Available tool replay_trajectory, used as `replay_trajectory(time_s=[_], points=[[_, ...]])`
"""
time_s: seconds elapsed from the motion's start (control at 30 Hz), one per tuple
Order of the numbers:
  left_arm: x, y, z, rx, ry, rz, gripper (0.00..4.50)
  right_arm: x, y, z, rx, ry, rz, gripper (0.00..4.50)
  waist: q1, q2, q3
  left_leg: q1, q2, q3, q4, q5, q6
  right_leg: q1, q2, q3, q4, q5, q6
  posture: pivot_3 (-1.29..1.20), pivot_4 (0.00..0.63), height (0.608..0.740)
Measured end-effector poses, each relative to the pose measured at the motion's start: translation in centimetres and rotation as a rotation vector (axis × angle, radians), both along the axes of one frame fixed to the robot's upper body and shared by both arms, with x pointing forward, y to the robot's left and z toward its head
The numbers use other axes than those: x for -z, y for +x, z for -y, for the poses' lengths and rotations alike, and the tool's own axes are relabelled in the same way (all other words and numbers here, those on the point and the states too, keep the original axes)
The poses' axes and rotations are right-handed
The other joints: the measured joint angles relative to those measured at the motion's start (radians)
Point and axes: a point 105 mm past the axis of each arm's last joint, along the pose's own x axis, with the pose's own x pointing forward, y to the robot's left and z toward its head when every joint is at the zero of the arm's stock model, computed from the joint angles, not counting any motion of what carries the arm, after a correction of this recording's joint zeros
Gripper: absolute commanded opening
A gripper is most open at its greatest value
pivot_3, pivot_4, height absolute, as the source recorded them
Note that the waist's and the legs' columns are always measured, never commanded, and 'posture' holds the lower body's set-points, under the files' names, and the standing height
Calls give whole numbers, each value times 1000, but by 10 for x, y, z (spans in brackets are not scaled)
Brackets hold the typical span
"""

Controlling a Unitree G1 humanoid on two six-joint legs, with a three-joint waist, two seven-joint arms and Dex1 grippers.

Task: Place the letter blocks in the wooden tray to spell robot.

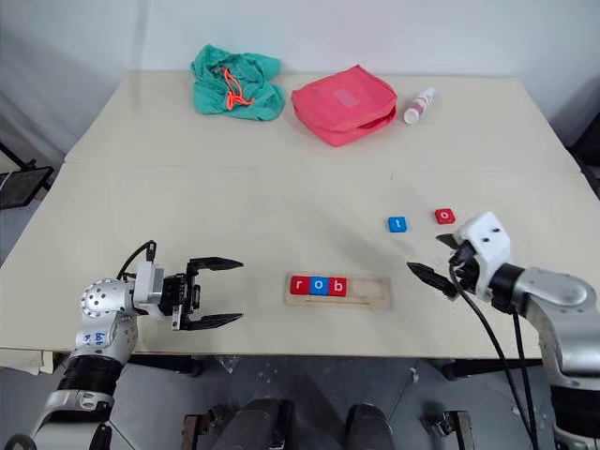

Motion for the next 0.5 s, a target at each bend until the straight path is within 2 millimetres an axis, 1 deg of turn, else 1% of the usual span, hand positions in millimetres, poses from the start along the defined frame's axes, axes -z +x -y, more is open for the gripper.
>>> replay_trajectory(time_s=[0.07, 0.2, 0.33, 0.4, 0.5], points=[[-1, 1, 1, 9, 0, 5, 4500, 3, -3, 14, 80, 26, 6, 4481, 0, 0, 0, 0, 0, 0, 0, 0, 0, 0, 0, 0, 0, 0, 0, 0, 150, 740], [-1, 4, 0, 8, -1, 1, 4500, 14, -3, 30, 213, 78, 6, 4481, 0, 0, 0, 0, 0, 0, 0, 0, 0, 0, 0, 0, 0, 0, 0, 0, 150, 740], [-3, 5, 0, 8, -2, 6, 4500, 20, 0, 38, 290, 105, 5, 4481, 0, 0, 0, 1, 0, 1, 0, 0, 0, 0, 0, 1, 0, 0, 0, 0, 150, 740], [-3, 5, 0, 8, -2, 6, 4500, 20, 1, 43, 326, 122, 16, 4481, 0, 0, 0, 1, 0, 1, 0, 0, 0, 0, 0, 1, 0, 0, 0, 0, 150, 740], [-3, 5, 0, 7, -2, 5, 4500, 18, 1, 44, 332, 128, 32, 4481, 1, 0, 0, 0, 0, 0, 0, 0, 0, 0, 0, 1, 0, 0, 0, 0, 150, 740]])
